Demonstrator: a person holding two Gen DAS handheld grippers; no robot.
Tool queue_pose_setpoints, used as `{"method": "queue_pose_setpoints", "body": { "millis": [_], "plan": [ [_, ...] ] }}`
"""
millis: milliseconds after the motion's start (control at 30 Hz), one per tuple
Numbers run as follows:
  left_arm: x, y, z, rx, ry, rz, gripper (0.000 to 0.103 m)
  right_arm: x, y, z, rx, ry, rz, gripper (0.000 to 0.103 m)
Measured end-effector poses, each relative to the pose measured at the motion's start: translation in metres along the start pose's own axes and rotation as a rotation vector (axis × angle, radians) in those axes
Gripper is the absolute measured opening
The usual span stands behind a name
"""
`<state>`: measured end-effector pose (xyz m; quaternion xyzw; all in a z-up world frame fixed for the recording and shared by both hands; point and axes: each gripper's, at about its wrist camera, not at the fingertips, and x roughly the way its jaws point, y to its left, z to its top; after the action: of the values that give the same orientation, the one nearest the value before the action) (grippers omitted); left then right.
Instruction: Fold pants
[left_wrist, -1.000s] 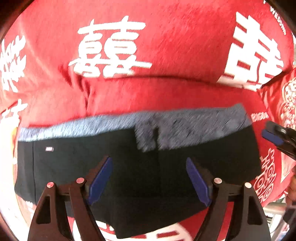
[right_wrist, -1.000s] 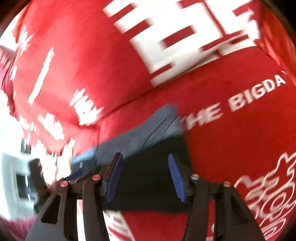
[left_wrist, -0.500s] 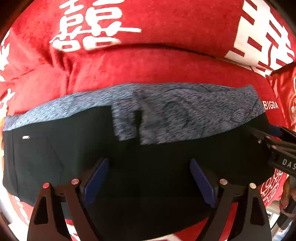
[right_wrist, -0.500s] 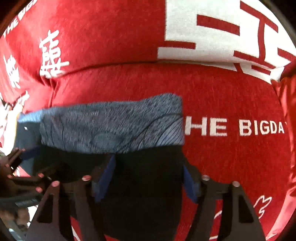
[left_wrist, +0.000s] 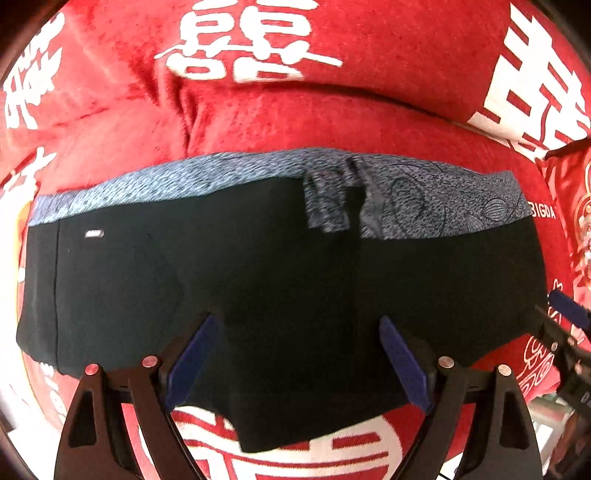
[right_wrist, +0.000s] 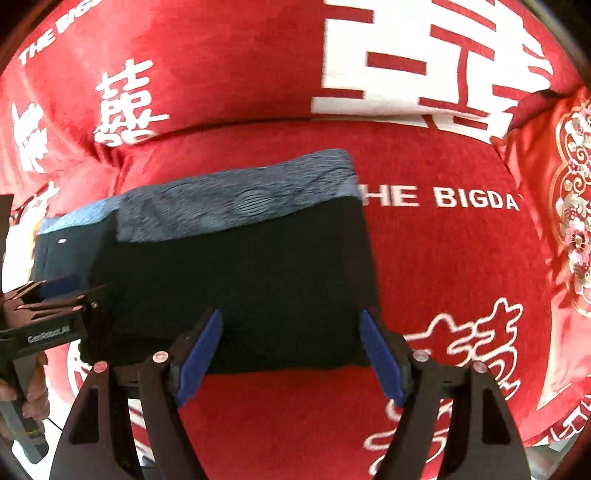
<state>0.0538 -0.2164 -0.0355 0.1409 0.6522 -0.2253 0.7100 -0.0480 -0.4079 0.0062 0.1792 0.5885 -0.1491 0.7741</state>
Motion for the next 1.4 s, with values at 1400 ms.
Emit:
{"method": "queue_pose_setpoints", "body": {
  "millis": [1400],
  "plan": [
    [-0.022, 0.261, -0.108, -0.519, -0.024, -0.105, 0.090, 0.053, 0.164, -0.010, -0.169, 0.191, 0.104, 0.088]
  ]
}}
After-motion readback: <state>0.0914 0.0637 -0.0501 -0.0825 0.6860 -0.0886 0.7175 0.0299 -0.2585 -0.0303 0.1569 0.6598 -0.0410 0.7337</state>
